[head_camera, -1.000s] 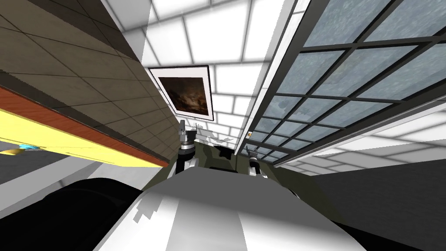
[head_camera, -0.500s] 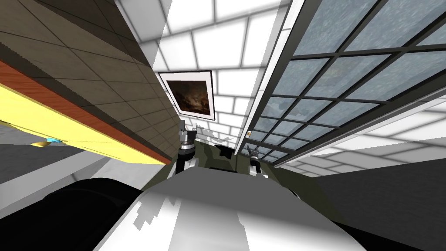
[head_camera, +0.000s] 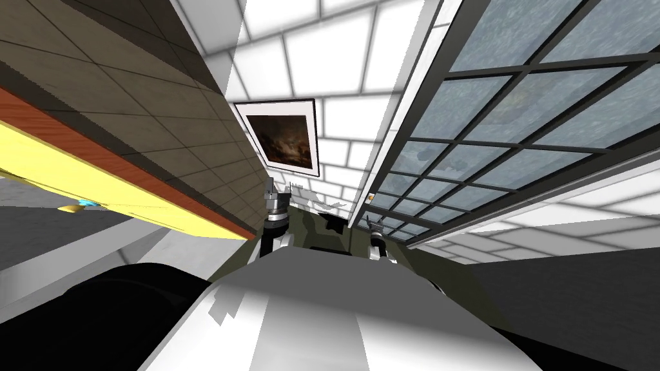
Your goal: Pull the door open
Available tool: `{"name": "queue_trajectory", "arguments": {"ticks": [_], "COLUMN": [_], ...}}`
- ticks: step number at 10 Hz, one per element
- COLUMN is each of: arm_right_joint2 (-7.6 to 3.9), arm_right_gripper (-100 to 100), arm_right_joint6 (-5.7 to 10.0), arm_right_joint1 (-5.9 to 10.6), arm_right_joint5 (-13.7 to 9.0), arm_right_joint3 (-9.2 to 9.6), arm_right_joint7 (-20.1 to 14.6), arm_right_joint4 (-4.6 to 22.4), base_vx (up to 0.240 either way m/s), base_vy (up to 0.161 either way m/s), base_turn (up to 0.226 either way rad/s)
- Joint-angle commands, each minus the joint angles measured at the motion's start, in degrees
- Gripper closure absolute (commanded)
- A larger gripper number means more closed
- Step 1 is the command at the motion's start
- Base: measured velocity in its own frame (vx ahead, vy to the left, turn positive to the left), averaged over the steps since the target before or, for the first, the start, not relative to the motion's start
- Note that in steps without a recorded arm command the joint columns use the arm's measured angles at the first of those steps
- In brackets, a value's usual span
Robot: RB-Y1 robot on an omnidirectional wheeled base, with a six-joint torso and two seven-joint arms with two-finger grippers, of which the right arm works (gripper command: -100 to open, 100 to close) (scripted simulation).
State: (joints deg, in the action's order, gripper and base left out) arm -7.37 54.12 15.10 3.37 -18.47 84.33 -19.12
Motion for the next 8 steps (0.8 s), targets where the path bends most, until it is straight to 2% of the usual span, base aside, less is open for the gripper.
{"name": "queue_trajectory", "arguments": {"ticks": [1,5,6,7,8], "arm_right_joint2": [-0.25,-0.72,-0.72,-0.88,-0.88], "arm_right_gripper": [-100,-100,-100,-100,-100], "arm_right_joint6": [-0.05,-0.82,-0.82,-1.10,-1.10], "arm_right_joint1": [0.79,1.71,1.71,2.04,2.04], "arm_right_joint5": [-0.75,-2.53,-2.53,-3.15,-3.15], "arm_right_joint3": [-1.65,-5.69,-5.69,-7.10,-7.10], "arm_right_joint7": [1.01,3.11,3.11,3.84,3.84], "arm_right_joint4": [1.18,1.64,1.64,1.80,1.80], "base_vx": [-0.144,-0.128,-0.047,-0.026,-0.011], "base_vy": [-0.036,-0.033,-0.022,-0.034,-0.038], "base_turn": [0.266,0.201,0.063,0.189,0.108]}}
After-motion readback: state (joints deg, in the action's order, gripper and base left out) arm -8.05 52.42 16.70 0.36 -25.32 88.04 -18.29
